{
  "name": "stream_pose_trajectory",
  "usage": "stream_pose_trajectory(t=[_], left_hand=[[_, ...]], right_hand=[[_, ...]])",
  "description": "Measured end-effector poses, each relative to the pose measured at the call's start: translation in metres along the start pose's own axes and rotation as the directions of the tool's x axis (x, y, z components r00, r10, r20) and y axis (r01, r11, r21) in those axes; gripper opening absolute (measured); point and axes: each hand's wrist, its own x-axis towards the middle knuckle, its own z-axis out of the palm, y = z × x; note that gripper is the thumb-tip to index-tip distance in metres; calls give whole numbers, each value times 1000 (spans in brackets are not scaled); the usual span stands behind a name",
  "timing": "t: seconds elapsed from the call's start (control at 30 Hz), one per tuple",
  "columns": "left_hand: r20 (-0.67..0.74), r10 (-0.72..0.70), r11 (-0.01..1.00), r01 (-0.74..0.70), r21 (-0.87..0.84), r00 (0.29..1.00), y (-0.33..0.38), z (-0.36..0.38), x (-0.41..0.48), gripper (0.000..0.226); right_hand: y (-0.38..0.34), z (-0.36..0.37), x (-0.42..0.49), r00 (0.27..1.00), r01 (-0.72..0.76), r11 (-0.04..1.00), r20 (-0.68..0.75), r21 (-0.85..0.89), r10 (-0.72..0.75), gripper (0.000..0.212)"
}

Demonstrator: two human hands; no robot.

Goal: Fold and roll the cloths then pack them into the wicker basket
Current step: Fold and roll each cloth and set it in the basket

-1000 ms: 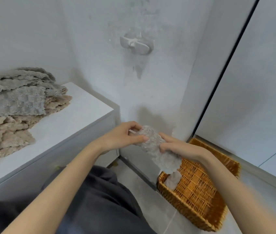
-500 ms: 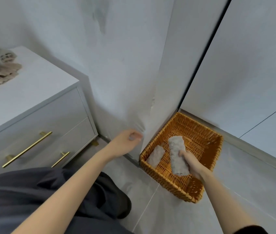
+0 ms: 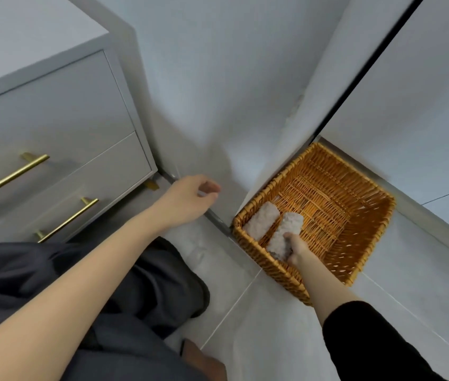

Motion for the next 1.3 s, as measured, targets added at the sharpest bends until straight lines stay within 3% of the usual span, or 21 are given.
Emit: stream_pose_trajectory(t=[0.33, 0.53, 0.73, 0.83, 0.9, 1.0, 1.1, 1.2, 1.3], left_hand=[[-23, -41, 997, 40, -73, 999, -16, 2, 13, 18], [-2, -69, 991, 68, -117, 998, -16, 3, 19, 19], [11, -67, 991, 68, -114, 998, -17, 4, 22, 18], [17, -71, 990, 73, -118, 997, -18, 5, 22, 18], [16, -67, 990, 69, -123, 998, -19, 6, 21, 18], [10, -59, 991, 60, -118, 998, -19, 5, 20, 18], [-2, -51, 990, 51, -130, 999, -17, 4, 17, 18], [-13, -42, 989, 40, -145, 999, -13, 1, 12, 18], [-28, -41, 987, 36, -158, 999, -8, -2, 6, 19]], right_hand=[[8, 26, 19, 998, -64, 991, 19, 115, 62, 37], [16, 22, 35, 993, 45, 996, -105, -71, -53, 38], [10, 16, 33, 996, -36, 984, -88, -174, 20, 12], [9, 14, 34, 995, -42, 980, -100, -195, 23, 17], [10, 15, 34, 994, -13, 973, -112, -230, -14, 10], [12, 14, 33, 977, 103, 959, -152, -264, -147, 31], [8, 12, 27, 971, 135, 918, -133, -372, -197, 22], [-5, 7, 9, 959, 189, 813, -76, -551, -274, 24], [-20, 5, -25, 922, 339, 703, 72, -625, -380, 25]])
